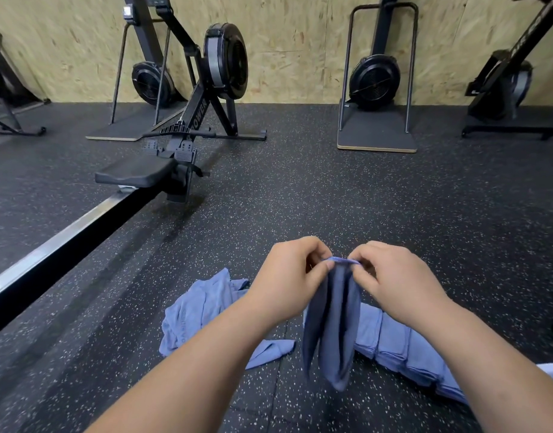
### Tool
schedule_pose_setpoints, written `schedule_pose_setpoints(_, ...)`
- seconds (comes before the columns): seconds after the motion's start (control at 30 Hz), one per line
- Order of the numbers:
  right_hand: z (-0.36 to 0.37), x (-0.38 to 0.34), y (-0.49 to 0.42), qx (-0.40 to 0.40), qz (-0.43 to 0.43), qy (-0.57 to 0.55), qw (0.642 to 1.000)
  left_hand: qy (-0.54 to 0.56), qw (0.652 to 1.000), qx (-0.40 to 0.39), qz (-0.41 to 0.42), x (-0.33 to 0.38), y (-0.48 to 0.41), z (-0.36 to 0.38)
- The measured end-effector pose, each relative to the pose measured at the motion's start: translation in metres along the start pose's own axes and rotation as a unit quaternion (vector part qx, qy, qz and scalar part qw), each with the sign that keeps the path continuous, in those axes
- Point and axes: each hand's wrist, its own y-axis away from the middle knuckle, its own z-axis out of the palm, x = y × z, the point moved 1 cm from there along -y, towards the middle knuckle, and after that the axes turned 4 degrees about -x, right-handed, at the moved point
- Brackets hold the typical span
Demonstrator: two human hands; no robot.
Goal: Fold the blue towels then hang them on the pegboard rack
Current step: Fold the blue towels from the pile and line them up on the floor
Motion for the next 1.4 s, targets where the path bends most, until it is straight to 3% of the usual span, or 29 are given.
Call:
schedule_pose_setpoints(0.37, -0.017, 0.03, 0.0, 0.038, 0.165, 0.081, 0.982, -0.068, 0.983, 0.116, -0.123, -0.023, -0.006, -0.031)
schedule_pose_setpoints(0.5, -0.02, 0.042, -0.003, 0.054, 0.159, 0.033, 0.985, -0.068, 0.972, 0.145, -0.173, -0.036, -0.008, -0.038)
schedule_pose_setpoints(0.6, -0.019, 0.034, -0.005, 0.04, 0.105, -0.101, 0.989, -0.056, 0.982, 0.107, -0.146, -0.034, -0.007, -0.032)
schedule_pose_setpoints(0.77, -0.006, 0.006, -0.006, 0.005, 0.035, -0.22, 0.975, -0.002, 0.999, -0.01, -0.041, -0.017, -0.006, -0.005)
schedule_pose_setpoints(0.9, -0.002, -0.011, -0.005, -0.001, -0.013, -0.282, 0.959, 0.022, 0.997, -0.061, -0.04, -0.011, -0.005, 0.011)
schedule_pose_setpoints(1.13, -0.005, 0.003, -0.003, 0.023, 0.05, -0.162, 0.985, 0.05, 0.997, -0.017, -0.061, -0.015, -0.007, 0.008)
schedule_pose_setpoints(1.4, -0.013, 0.021, -0.002, -0.028, 0.105, -0.078, 0.991, 0.134, 0.987, 0.055, -0.071, -0.024, -0.011, -0.004)
